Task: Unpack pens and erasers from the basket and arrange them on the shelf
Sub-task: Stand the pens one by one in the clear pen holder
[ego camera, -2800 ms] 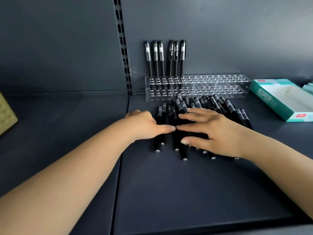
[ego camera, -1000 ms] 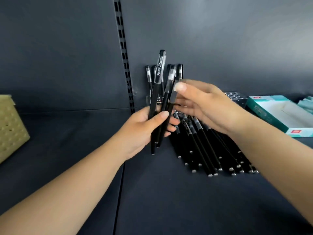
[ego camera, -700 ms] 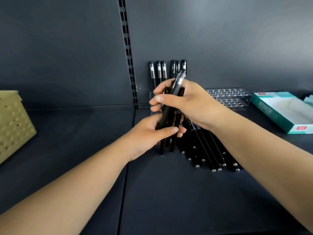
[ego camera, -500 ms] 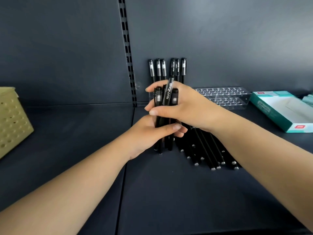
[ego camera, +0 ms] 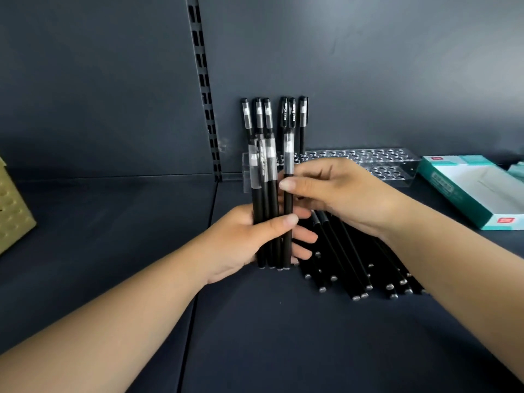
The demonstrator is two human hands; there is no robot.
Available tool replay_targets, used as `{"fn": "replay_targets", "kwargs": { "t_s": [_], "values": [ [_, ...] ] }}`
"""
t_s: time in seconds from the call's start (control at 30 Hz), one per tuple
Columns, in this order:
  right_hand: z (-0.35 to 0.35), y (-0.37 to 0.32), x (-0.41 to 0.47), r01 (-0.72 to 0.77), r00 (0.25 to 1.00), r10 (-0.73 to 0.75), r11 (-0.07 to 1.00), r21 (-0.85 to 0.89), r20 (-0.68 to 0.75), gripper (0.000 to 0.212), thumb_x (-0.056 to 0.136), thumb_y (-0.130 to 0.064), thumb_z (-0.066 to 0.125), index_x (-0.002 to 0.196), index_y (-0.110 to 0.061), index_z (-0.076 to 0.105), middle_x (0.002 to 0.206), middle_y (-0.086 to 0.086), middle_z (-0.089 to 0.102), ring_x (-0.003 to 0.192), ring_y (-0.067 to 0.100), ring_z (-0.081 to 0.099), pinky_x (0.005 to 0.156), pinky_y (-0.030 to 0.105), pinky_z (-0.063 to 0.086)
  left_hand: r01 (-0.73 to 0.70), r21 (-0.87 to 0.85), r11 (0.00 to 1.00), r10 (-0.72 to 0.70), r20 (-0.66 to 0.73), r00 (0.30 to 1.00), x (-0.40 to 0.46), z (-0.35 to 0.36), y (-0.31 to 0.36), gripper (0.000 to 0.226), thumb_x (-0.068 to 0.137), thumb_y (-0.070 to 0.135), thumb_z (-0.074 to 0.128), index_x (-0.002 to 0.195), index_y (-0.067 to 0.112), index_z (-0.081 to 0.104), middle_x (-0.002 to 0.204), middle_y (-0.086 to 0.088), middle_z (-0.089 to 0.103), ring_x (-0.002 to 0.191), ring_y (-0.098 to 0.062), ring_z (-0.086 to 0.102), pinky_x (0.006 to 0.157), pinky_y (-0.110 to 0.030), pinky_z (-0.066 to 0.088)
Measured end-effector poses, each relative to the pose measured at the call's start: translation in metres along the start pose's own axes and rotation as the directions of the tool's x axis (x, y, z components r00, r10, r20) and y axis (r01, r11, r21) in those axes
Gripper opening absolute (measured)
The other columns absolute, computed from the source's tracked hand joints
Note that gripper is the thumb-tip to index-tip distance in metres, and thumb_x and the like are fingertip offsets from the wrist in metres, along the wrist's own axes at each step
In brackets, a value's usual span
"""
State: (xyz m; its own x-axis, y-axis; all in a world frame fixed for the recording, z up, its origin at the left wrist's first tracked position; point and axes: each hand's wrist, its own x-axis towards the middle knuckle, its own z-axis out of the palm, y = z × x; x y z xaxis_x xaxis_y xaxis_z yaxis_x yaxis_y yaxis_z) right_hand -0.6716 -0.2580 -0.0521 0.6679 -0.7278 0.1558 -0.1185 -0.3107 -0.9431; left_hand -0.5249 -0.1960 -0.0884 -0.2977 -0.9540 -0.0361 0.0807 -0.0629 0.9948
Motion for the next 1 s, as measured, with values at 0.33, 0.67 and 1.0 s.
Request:
{"fn": "replay_targets", "kwargs": {
  "t_s": [0.33, 0.67, 1.0],
  "values": [
    [-0.078, -0.041, 0.028, 0.175, 0.938, -0.084, 0.953, 0.247, -0.337, 0.012, 0.084, -0.003, 0.057, 0.083, -0.015, 0.062, 0.068, -0.002, 0.065, 0.064, 0.009, 0.063, 0.063, 0.024, 0.057, -0.175, -0.148, 0.973, 0.101, -0.406, 0.908, 0.046, -0.009, 0.030, 0.020, 0.094, 0.015, 0.043, 0.103, 0.016, 0.060, 0.049, 0.006, 0.045, 0.042, -0.006, 0.043, 0.044, -0.019, 0.042],
    [-0.112, -0.006, 0.081, 0.233, 0.838, -0.145, 0.967, 0.105, -0.526, 0.026, 0.088, 0.000, 0.055, 0.080, -0.021, 0.044, 0.077, -0.002, 0.060, 0.073, 0.012, 0.063, 0.069, 0.026, 0.055, -0.105, -0.163, 0.981, -0.001, -0.545, 0.839, 0.092, -0.001, 0.010, 0.027, 0.089, 0.044, 0.041, 0.086, 0.018, 0.047, 0.045, 0.006, 0.034, 0.033, -0.004, 0.021, 0.036, -0.013, 0.017],
    [-0.105, 0.037, 0.103, 0.086, 0.909, -0.115, 0.992, -0.090, -0.401, 0.026, 0.088, -0.005, 0.057, 0.078, -0.026, 0.048, 0.077, -0.003, 0.057, 0.091, 0.020, 0.065, 0.077, 0.030, 0.055, -0.113, -0.091, 0.989, 0.037, -0.591, 0.806, 0.098, -0.026, -0.007, 0.015, 0.088, 0.026, 0.051, 0.092, 0.014, 0.059, 0.051, 0.006, 0.048, 0.038, -0.006, 0.034, 0.034, -0.013, 0.020]
  ]
}}
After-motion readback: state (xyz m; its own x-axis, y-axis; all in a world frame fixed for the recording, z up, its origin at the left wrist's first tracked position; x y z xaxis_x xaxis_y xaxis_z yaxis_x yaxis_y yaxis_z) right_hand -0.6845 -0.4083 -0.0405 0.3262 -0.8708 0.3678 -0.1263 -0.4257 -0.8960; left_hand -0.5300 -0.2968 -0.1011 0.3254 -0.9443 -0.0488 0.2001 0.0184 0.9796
